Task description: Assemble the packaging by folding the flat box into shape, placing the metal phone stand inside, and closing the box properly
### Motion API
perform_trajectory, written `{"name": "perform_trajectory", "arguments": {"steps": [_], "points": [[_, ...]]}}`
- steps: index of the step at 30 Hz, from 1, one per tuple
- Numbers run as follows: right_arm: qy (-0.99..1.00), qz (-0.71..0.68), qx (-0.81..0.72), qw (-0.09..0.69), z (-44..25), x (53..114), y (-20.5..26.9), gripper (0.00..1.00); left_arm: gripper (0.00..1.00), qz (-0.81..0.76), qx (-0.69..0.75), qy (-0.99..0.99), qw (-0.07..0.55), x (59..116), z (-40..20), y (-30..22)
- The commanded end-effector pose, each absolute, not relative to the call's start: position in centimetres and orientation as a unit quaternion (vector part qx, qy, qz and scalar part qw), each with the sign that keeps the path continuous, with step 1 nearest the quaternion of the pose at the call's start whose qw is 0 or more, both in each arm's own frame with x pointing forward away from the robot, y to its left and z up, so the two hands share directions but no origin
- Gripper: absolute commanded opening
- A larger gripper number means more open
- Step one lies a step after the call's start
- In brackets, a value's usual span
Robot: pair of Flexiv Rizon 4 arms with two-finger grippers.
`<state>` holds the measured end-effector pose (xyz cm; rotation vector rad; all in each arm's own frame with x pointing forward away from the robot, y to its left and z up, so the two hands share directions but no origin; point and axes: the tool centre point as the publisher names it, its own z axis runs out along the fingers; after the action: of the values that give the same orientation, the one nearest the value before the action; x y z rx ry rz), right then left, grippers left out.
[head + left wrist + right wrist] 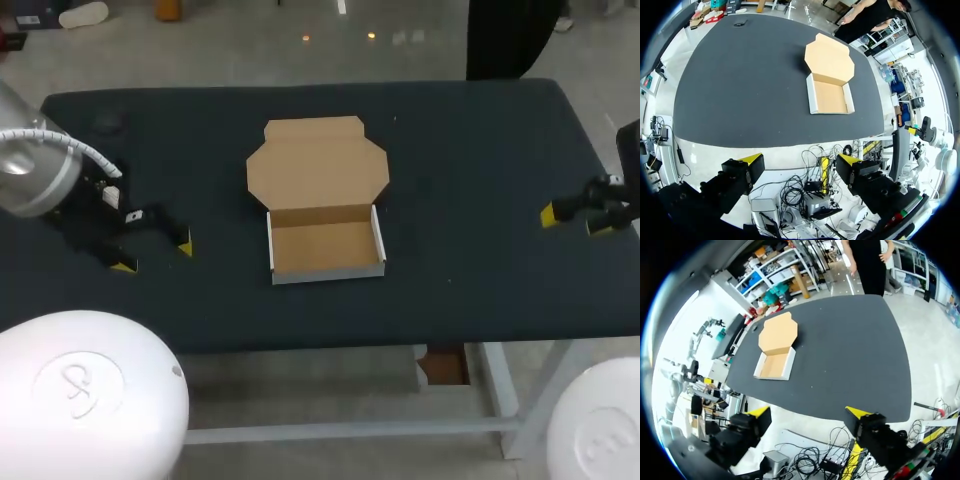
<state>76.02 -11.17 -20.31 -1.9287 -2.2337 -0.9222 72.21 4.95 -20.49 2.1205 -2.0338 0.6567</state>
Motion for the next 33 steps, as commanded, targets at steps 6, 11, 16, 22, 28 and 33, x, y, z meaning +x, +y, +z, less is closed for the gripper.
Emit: {"name": "perform_trajectory", "arguments": {"steps": [6, 11, 16, 22, 28, 33], "points": [[-0.722, -0.279, -0.632, 0.045, -20.6, 76.4, -11.5, 1.00, 1.00, 0.210, 0.704, -0.675, 0.071, 73.1, -20.8, 4.7], [-0.725, -0.268, -0.632, 0.054, -20.8, 76.6, -11.3, 1.00, 1.00, 0.208, 0.703, -0.676, 0.072, 73.4, -20.9, 4.6], [-0.726, -0.260, -0.634, 0.056, -20.9, 76.6, -11.2, 1.00, 1.00, 0.207, 0.702, -0.677, 0.074, 73.7, -21.1, 4.7], [-0.724, -0.253, -0.639, 0.051, -20.9, 76.7, -11.3, 1.00, 1.00, 0.205, 0.700, -0.680, 0.071, 74.2, -21.3, 4.6], [-0.724, -0.253, -0.639, 0.051, -20.9, 76.7, -11.3, 1.00, 1.00, 0.202, 0.701, -0.680, 0.071, 75.0, -21.6, 4.5], [-0.724, -0.253, -0.639, 0.051, -20.9, 76.7, -11.3, 1.00, 1.00, 0.192, 0.706, -0.679, 0.062, 75.9, -22.1, 4.3]]}}
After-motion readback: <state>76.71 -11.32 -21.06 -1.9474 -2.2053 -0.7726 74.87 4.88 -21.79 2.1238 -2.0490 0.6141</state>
